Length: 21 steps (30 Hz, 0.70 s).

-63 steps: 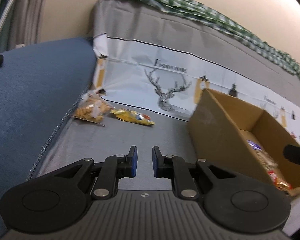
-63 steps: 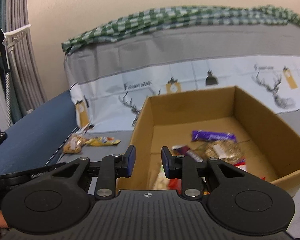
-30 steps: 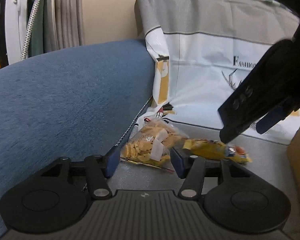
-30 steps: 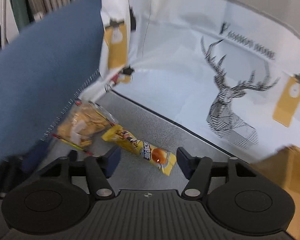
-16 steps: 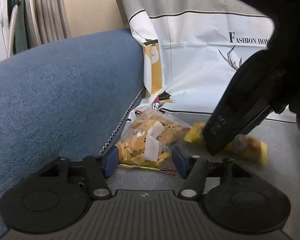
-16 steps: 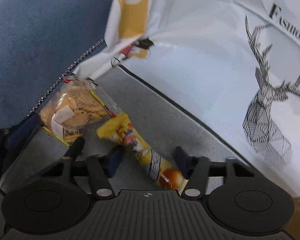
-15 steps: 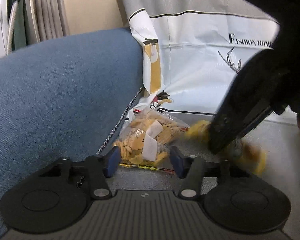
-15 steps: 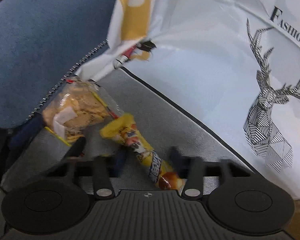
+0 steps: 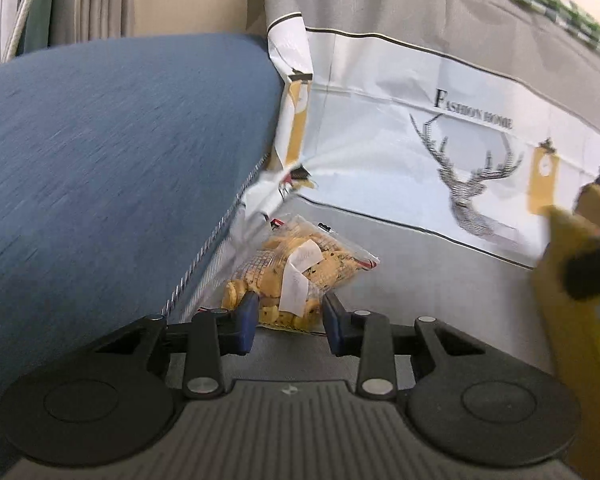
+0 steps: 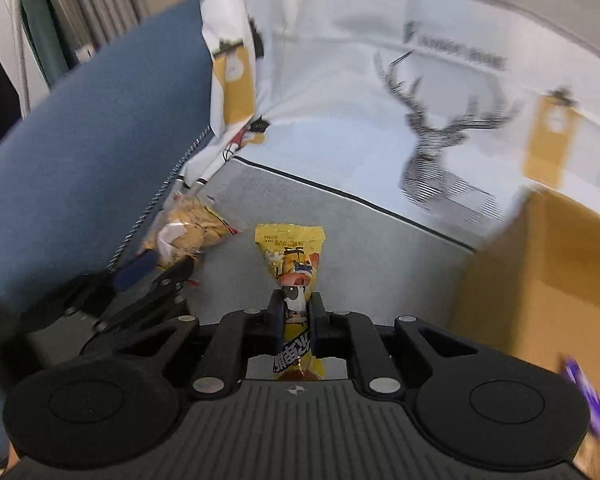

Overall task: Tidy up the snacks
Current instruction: 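Grasp yellow wafer stick with right tool while left grasps cookie bag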

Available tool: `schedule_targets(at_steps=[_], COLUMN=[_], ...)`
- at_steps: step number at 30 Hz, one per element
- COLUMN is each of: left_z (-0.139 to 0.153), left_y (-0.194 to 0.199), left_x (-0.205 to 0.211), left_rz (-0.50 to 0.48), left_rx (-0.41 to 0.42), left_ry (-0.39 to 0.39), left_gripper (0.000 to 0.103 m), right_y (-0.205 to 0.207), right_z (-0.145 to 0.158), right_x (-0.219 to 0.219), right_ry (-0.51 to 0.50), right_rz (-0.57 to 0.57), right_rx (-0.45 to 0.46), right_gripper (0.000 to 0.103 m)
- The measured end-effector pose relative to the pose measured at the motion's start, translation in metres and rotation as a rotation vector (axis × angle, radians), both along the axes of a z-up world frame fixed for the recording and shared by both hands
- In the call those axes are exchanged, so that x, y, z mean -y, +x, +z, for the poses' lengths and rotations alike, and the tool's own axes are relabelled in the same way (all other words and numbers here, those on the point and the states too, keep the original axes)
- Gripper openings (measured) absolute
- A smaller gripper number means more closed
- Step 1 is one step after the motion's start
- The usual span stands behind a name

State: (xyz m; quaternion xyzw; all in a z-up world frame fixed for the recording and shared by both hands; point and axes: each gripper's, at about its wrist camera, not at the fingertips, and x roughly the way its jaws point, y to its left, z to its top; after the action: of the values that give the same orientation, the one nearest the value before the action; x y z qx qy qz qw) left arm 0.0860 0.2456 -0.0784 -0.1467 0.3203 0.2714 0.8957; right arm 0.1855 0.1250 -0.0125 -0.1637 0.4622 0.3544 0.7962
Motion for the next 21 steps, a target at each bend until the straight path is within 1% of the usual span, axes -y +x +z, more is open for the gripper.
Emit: schedule_targets(at_steps=[2,4,7,8,9,12,14,16,17,18,19,20,21], left_z=[0.005,0.013,0.026,0.031,0.035,0.041,0.039,0.038,0.039,0.039,0.041,0.042,0.045], left_y=[-0.016,-0.032,-0.055,-0.063,-0.071,-0.094,-0.105,-0.115,-0.121,-0.125,-0.129,-0.13,-0.13], left_x=[0.003,0.009,0.021,0.025,0.03,0.038,0.04,0.039,0.038,0.037,0.036,0.036,0.037], left_rz=[-0.001,-0.017,-0.073,-0.093,-0.118,-0.13,-0.119,-0.125,-0.126,-0.127,-0.127,-0.124,-0.12], left_rx=[0.017,0.034,0.04,0.035,0.028,-0.043,-0.105,-0.094,-0.065,-0.043,-0.022,-0.007,0.005], left_ry=[-0.081,-0.167,-0.253,-0.277,-0.299,-0.385,-0.436,-0.467,-0.477,-0.489,-0.494,-0.492,-0.483], left_gripper=[0.038,0.038,0.036,0.028,0.001,0.002,0.002,0.003,0.004,0.013,0.018,0.028,0.037], right_y=[-0.023,-0.052,-0.098,-0.113,-0.129,-0.176,-0.197,-0.209,-0.213,-0.216,-0.218,-0.22,-0.22], right_z=[0.014,0.027,0.037,0.038,0.038,0.03,0.018,-0.002,-0.013,-0.026,-0.037,-0.046,-0.054], right_x=[0.023,0.048,0.079,0.088,0.095,0.108,0.116,0.123,0.127,0.132,0.136,0.141,0.144], right_ry=[0.042,0.094,0.158,0.174,0.188,0.213,0.228,0.234,0.235,0.231,0.218,0.208,0.2], right_rz=[-0.022,-0.043,-0.054,-0.053,-0.052,-0.021,-0.021,-0.04,-0.061,-0.082,-0.106,-0.13,-0.15], right_rx=[0.026,0.033,0.036,0.041,0.052,0.086,0.068,0.035,0.024,0.014,0.003,-0.015,-0.041], right_gripper=[0.012,0.012,0.012,0.012,0.012,0.012,0.012,0.012,0.012,0.012,0.012,0.012,0.012])
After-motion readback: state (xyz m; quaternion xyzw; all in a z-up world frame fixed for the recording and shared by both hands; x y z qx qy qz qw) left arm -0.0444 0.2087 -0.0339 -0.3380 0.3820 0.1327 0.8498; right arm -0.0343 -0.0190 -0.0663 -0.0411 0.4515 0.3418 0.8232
